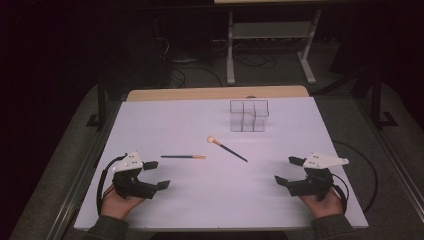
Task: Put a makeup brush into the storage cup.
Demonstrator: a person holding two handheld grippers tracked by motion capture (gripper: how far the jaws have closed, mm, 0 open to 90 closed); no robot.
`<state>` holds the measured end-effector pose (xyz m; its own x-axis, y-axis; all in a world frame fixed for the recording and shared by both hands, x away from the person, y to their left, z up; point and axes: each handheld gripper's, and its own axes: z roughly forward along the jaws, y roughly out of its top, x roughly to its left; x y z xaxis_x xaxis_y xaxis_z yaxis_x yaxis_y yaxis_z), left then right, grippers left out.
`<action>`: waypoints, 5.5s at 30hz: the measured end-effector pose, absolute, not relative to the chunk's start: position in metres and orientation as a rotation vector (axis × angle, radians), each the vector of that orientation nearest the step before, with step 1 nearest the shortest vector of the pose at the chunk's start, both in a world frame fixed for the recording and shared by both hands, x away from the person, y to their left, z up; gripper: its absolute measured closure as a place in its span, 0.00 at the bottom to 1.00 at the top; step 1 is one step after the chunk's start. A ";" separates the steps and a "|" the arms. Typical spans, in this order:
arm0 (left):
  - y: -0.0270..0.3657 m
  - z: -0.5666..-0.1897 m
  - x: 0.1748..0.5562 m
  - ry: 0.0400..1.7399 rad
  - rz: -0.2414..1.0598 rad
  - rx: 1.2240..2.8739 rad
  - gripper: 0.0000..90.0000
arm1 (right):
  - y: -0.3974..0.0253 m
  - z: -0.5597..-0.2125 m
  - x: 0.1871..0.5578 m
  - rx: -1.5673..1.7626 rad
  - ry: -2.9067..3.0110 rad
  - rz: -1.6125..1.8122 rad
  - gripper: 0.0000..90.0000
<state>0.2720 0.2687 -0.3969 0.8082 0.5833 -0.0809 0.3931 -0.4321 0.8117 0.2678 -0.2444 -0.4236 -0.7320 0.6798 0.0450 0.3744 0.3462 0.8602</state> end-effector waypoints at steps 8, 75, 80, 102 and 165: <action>0.269 -0.381 0.285 0.706 0.266 2.128 0.21 | -0.243 -0.422 0.268 0.923 2.302 1.333 0.17; 0.196 -0.395 0.398 0.563 0.146 2.549 0.42 | -0.241 -0.417 0.271 0.894 2.353 1.336 0.17; 0.190 -0.396 0.403 0.541 0.141 2.593 0.44 | -0.240 -0.418 0.272 0.891 2.362 1.327 0.17; 0.182 -0.411 0.412 0.522 0.072 2.666 0.66 | -0.239 -0.418 0.272 0.885 2.375 1.322 0.17; 0.182 -0.412 0.410 0.548 0.088 2.743 0.93 | -0.235 -0.421 0.273 0.880 2.395 1.291 0.17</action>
